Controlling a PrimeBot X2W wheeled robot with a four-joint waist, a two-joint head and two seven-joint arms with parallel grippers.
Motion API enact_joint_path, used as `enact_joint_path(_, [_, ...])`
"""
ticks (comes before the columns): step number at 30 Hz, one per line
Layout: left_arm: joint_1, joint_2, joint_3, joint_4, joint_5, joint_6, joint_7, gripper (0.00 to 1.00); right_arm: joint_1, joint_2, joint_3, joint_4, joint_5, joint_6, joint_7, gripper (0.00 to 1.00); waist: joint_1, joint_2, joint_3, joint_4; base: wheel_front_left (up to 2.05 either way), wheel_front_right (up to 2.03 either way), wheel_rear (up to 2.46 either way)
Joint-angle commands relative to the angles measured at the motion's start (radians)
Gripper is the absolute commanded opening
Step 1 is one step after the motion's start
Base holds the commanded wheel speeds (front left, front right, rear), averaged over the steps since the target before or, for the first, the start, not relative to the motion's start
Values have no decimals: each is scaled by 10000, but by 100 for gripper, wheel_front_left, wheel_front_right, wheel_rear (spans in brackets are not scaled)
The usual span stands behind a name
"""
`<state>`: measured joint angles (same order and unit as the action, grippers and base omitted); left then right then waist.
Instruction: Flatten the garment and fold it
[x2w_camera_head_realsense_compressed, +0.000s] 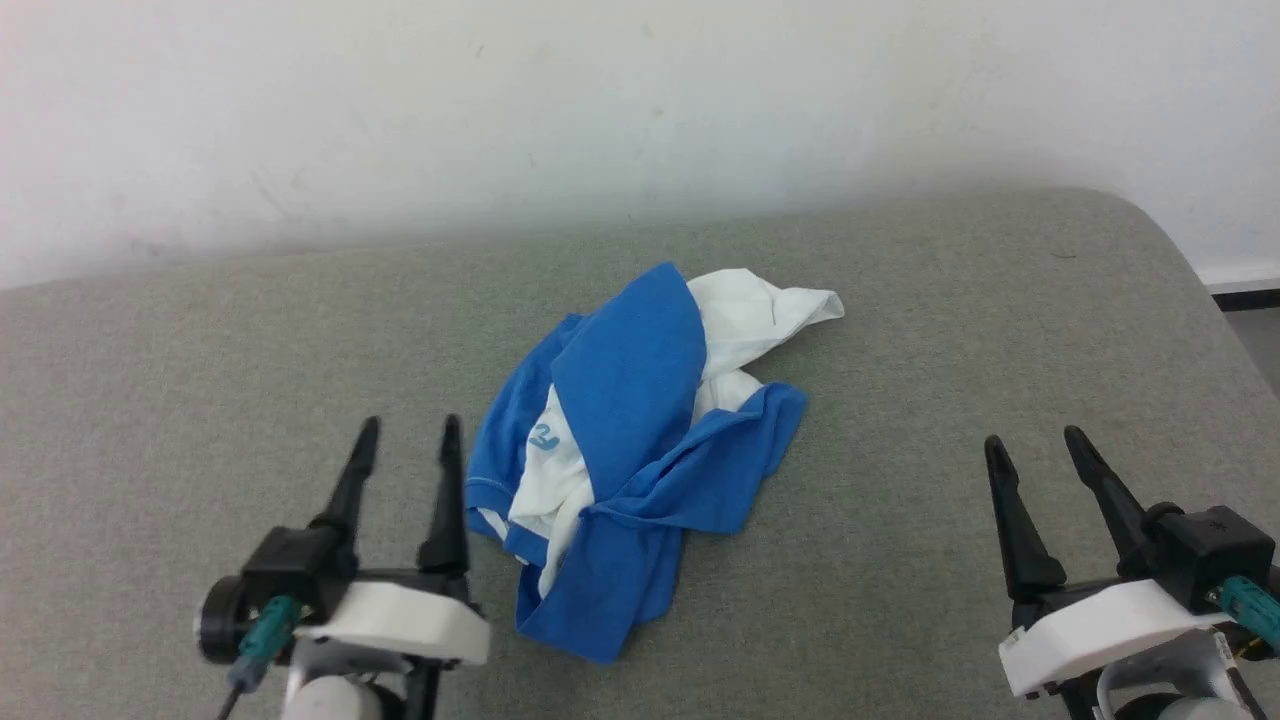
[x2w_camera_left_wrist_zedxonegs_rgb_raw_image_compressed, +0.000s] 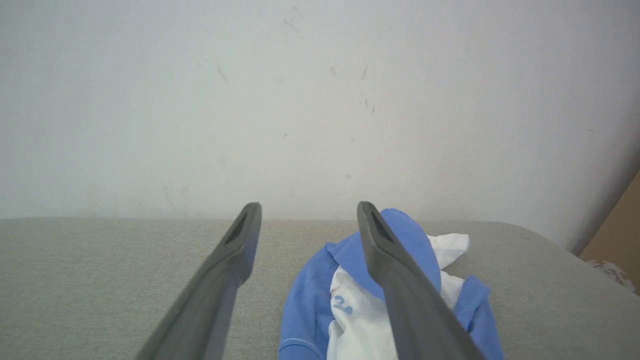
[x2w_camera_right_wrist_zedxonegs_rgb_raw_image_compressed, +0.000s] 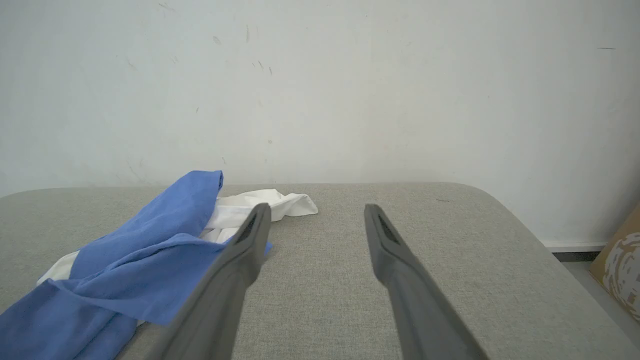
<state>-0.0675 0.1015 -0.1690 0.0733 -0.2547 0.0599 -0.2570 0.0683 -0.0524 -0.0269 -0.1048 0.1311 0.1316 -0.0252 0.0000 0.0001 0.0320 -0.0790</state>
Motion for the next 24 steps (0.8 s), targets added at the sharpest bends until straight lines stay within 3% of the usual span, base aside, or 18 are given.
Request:
enact_joint_path(1, [252,195,244,-39,86,97,-45,100,110,22,27,-57,-55,-9,42,100,0,-1,31,62,0,0,0])
enact_joint_path(9, [999,794,1219,-234,162,203,-46,100,187,22,115,-131,-154,-9,156,100,0,-1,40,354,0,0,0])
enact_joint_path(14, [1290,812,1393,-370,96,126,-46,100,168,22,474,71,-291,-9,572,100,0,-1,3,603,0,0,0])
enact_joint_path(19, [1312,643,1272,-381,39,7,-47,100,-441,-35,1986,943,-531,-9,1849,100,0,-1,71,979,0,0,0])
enact_joint_path(24, [1149,410,1129,-306,12,-158,-47,100,-1619,-610,3553,2082,-278,-9,2661,100,0,-1,182,1463,0,0,0])
